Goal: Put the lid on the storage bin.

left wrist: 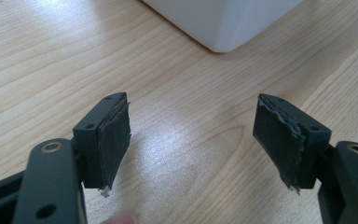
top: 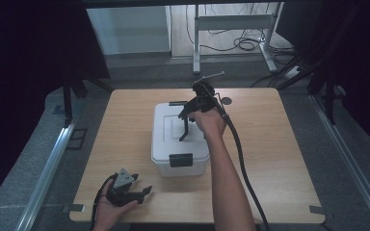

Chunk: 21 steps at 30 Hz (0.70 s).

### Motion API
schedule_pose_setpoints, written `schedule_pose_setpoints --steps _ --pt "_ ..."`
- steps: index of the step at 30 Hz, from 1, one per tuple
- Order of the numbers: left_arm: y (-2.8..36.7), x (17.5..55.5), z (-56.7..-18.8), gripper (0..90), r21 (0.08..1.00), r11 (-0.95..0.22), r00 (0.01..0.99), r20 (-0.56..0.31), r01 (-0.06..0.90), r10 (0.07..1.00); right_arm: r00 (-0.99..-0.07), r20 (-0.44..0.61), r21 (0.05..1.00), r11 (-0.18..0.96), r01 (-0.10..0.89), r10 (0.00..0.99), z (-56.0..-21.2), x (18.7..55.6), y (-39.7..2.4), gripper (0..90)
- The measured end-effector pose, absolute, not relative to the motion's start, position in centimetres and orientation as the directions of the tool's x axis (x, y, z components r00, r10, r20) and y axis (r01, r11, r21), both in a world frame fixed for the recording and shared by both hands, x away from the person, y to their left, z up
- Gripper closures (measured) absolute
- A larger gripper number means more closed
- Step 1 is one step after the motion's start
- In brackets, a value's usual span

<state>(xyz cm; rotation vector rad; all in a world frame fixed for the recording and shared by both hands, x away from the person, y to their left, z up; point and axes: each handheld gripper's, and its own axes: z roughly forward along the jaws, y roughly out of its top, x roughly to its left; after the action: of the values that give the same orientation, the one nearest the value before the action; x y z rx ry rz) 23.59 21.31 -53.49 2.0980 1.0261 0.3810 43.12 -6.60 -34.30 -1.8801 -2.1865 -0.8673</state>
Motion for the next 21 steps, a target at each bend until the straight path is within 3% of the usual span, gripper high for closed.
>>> schedule_pose_setpoints --steps 6,21 --pt "21.1 23.8 -53.7 27.5 0.732 -0.404 0.632 -0.048 0.549 0.773 -0.302 0.44 0.376 0.132 0.917 0.846 -34.4 43.2 -7.1 61.3" --pt "20.9 23.8 -53.7 27.5 0.73 -0.417 0.643 -0.039 0.54 0.765 -0.403 0.423 0.48 0.176 0.859 0.811 -33.5 41.8 -9.5 58.1"
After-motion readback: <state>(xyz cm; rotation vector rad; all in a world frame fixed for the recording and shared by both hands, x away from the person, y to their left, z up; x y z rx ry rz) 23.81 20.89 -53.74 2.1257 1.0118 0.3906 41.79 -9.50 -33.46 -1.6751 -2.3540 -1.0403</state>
